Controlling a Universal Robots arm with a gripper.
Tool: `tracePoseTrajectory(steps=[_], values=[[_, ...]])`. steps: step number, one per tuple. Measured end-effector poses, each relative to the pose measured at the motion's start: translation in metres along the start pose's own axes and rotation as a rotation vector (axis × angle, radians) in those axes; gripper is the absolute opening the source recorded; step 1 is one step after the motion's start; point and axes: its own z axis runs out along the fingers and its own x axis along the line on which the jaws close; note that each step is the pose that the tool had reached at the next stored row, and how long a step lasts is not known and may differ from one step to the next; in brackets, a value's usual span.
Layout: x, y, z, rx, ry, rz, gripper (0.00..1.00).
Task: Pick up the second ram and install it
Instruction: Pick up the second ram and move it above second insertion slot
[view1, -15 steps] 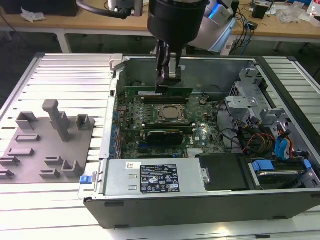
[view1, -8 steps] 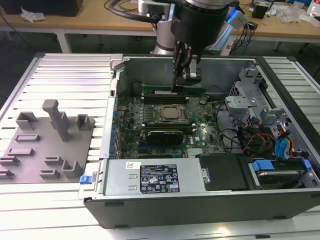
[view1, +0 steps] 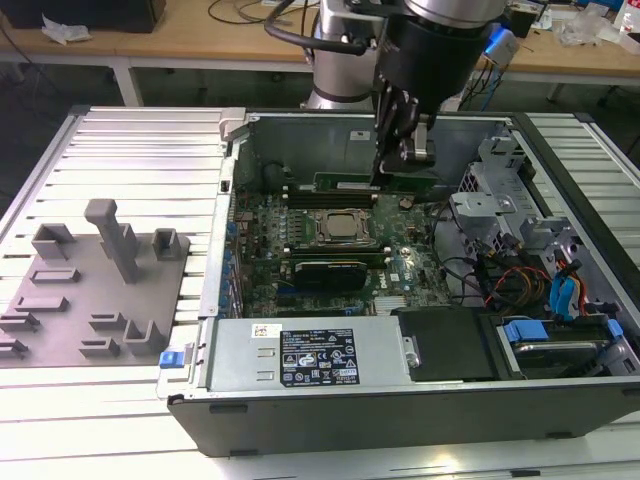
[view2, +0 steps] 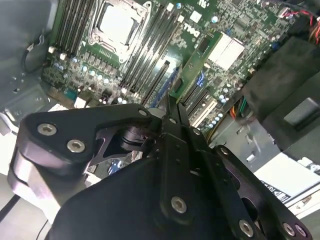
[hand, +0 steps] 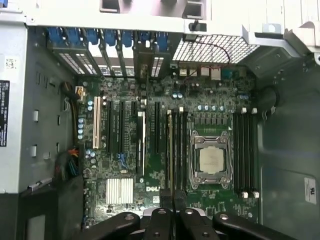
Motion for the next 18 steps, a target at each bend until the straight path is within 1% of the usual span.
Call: tracePoseTrajectory(steps=[2, 3, 7, 8, 10, 12, 13, 15, 18], values=[[-0.0005, -0.0053, 0.0009, -0.0008, 0.0, 0.0, 0.13], [-0.0007, -0.0089, 0.0017, -0.0012, 0.0002, 0.0, 0.13], [-0.0009, -0.0137, 0.0033, -0.0017, 0.0001, 0.0, 0.13], [-0.001, -0.0176, 0.0048, -0.0023, 0.0001, 0.0, 0.13], [-0.0011, -0.0207, 0.0058, -0.0027, 0.0001, 0.0, 0.13], [-0.0012, -0.0263, 0.0074, -0.0033, 0.0, 0.0, 0.13], [-0.0015, -0.0307, 0.0083, -0.0038, 0.0, 0.0, 0.13], [-0.0015, -0.035, 0.0099, -0.0042, 0.0, 0.0, 0.13], [-0.0013, -0.0385, 0.0126, -0.0045, 0.0, 0.0, 0.13]])
